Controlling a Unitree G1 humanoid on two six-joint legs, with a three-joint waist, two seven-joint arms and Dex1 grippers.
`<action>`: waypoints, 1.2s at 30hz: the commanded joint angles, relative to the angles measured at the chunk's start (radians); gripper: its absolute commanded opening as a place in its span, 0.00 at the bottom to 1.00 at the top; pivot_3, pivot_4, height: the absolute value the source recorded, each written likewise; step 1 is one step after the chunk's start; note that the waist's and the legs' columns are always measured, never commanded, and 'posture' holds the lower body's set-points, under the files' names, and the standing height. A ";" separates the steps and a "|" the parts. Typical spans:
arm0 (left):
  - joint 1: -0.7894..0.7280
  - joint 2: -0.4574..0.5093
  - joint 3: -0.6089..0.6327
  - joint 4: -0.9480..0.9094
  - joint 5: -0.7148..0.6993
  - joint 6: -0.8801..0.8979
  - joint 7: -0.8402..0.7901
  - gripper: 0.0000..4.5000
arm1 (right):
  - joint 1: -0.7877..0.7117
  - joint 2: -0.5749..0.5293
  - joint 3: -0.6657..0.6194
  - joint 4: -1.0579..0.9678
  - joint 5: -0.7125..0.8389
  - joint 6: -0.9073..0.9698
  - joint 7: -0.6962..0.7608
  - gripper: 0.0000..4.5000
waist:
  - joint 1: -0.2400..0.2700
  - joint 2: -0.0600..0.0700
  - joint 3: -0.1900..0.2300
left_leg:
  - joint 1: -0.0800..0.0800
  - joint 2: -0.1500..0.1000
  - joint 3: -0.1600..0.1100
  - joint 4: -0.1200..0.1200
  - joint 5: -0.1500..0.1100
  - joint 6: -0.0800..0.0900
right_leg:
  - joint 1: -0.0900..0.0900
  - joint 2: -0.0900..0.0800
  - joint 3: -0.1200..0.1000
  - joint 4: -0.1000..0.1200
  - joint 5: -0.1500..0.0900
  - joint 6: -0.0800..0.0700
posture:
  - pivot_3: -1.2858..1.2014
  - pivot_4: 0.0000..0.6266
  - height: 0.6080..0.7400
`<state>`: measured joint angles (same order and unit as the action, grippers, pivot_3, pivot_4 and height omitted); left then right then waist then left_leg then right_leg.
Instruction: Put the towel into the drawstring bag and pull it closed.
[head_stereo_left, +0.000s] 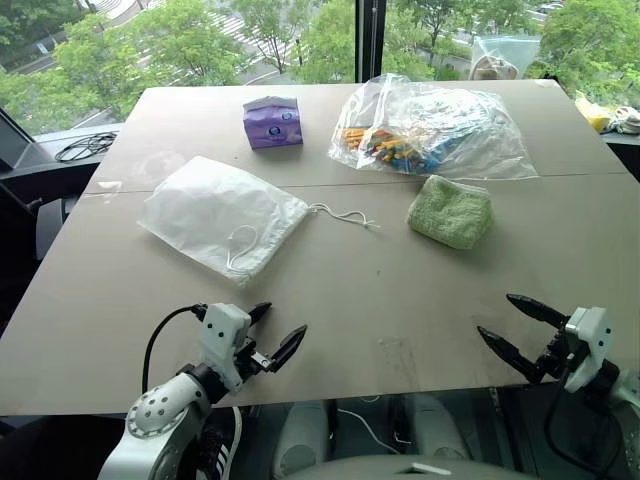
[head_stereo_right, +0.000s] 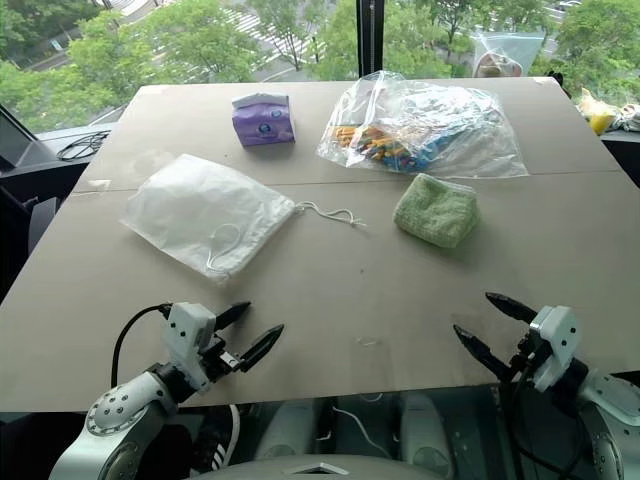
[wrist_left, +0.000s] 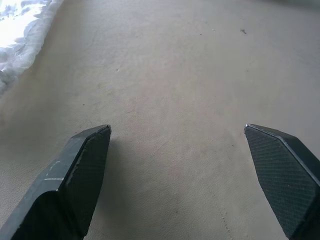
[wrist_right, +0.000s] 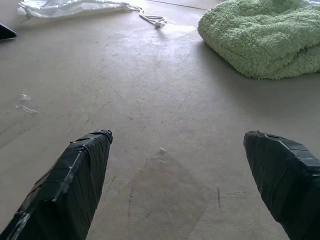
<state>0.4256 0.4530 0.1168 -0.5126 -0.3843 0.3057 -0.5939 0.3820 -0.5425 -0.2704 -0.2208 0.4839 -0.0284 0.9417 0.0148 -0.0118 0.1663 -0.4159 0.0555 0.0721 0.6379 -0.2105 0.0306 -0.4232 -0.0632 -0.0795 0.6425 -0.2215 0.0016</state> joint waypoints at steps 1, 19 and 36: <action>0.007 0.008 0.005 -0.030 0.002 -0.038 -0.017 0.98 | -0.011 -0.020 -0.024 -0.039 0.026 0.008 0.008 1.00 | 0.000 0.000 0.000 | 0.000 0.000 0.000 0.000 0.000 0.000 | 0.000 0.000 0.000 0.000 0.000 0.000 | 0.52 0.24 1.00; 0.005 -0.002 0.017 -0.013 -0.009 -0.074 -0.044 0.98 | -0.032 -0.040 -0.011 -0.060 0.034 0.044 0.006 1.00 | 0.000 0.000 0.000 | 0.000 0.000 0.000 0.000 0.000 0.000 | 0.000 0.000 0.000 0.000 0.000 0.000 | 0.52 0.24 1.00; -0.220 -0.111 0.004 0.036 0.198 -0.142 0.235 0.98 | -0.271 -0.058 0.076 -0.033 0.112 0.138 0.094 1.00 | 0.001 -0.001 0.000 | 0.000 0.000 0.001 0.001 0.001 0.001 | 0.001 0.007 -0.002 0.000 0.000 0.000 | 0.52 0.24 1.00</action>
<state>0.2153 0.3425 0.1147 -0.4493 -0.2178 0.1915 -0.3961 0.1258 -0.5870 -0.1958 -0.2365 0.5550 0.0910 1.0071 0.0154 -0.0129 0.1667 -0.4162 0.0555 0.0725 0.6393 -0.2094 0.0324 -0.4219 -0.0559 -0.0809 0.6428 -0.2211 0.0019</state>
